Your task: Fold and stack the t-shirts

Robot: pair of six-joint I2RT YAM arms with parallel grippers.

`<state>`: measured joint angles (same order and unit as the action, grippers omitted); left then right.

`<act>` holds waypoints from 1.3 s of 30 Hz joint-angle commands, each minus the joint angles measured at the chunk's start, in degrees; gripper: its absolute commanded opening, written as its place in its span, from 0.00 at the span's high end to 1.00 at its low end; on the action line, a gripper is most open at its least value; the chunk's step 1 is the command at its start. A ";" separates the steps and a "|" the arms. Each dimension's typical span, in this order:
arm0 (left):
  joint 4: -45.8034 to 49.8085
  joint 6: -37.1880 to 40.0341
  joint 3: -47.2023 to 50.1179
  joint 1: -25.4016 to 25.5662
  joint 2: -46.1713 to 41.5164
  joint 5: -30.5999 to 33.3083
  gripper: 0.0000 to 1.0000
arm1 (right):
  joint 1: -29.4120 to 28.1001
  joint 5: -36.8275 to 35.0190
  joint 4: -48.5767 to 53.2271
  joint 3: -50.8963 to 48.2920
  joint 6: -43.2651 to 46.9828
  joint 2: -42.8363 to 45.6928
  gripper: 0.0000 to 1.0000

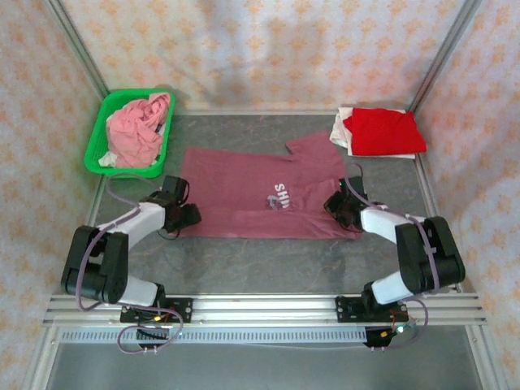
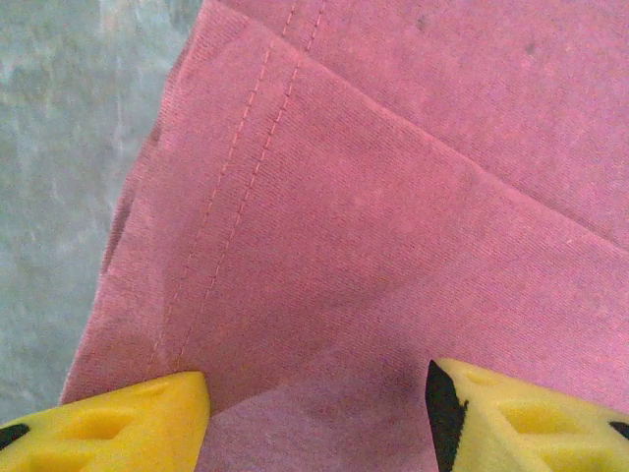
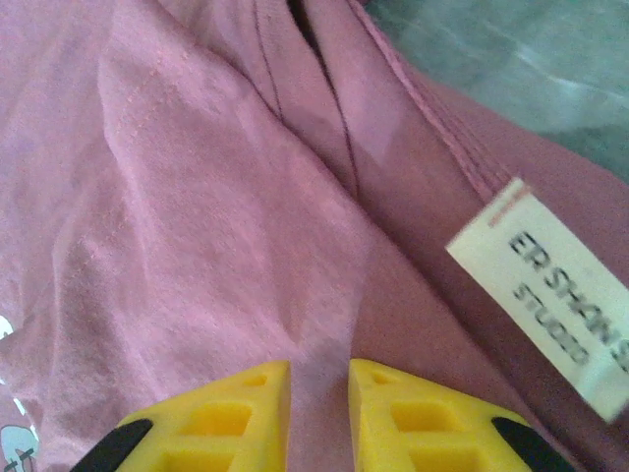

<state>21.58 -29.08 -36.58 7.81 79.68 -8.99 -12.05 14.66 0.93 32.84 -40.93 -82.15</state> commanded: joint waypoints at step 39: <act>27.91 12.49 -79.73 -3.74 50.77 11.38 0.19 | 5.37 -3.91 48.17 110.66 34.24 -66.14 0.47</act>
<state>44.73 -17.76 -111.87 4.82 128.09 0.95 -6.59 13.82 39.66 136.86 -9.65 -145.08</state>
